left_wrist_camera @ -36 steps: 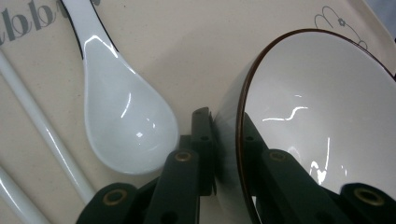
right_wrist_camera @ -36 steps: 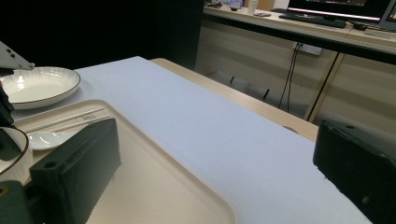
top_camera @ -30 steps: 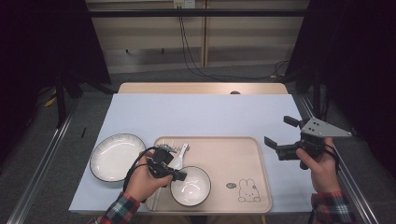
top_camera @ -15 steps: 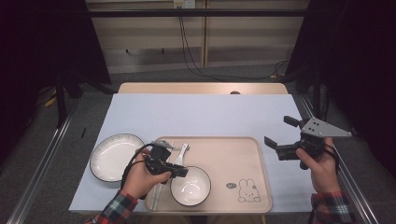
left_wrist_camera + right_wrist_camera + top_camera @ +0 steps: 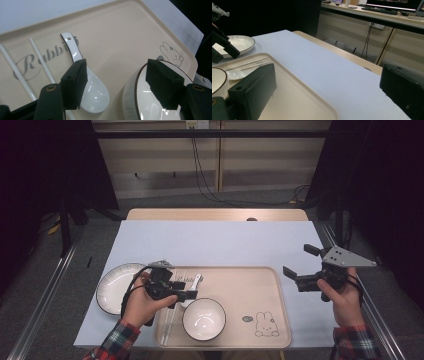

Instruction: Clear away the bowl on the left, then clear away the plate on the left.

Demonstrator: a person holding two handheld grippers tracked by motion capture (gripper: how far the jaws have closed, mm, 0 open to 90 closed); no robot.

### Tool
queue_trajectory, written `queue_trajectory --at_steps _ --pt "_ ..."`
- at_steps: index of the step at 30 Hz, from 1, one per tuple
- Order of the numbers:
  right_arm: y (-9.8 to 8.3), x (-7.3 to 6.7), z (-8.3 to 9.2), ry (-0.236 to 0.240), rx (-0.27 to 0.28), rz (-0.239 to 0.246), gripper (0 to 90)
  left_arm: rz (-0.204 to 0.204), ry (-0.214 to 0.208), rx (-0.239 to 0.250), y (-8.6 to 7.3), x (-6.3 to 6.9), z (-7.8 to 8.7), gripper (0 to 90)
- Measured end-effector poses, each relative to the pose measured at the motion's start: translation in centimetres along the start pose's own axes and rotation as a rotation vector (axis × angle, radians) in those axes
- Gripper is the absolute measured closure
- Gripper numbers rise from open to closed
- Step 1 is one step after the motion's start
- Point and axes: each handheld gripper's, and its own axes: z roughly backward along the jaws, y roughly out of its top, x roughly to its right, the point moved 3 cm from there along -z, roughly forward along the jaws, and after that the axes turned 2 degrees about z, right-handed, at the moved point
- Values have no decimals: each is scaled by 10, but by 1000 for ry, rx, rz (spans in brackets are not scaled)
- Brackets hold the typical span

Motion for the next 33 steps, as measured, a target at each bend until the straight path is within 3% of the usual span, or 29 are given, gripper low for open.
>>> queue_trajectory --at_steps 4,10,17,33 --pt "0 0 0 -2 -2 0 4 0 41 52 4 -8 9 259" --pt "-1 0 0 0 -3 1 4 -6 96 65 4 -20 22 220" --pt "0 1 1 -8 1 -3 4 16 158 97 3 -33 32 171" --pt "0 0 1 -7 -2 -3 4 66 227 129 -9 -58 56 151"
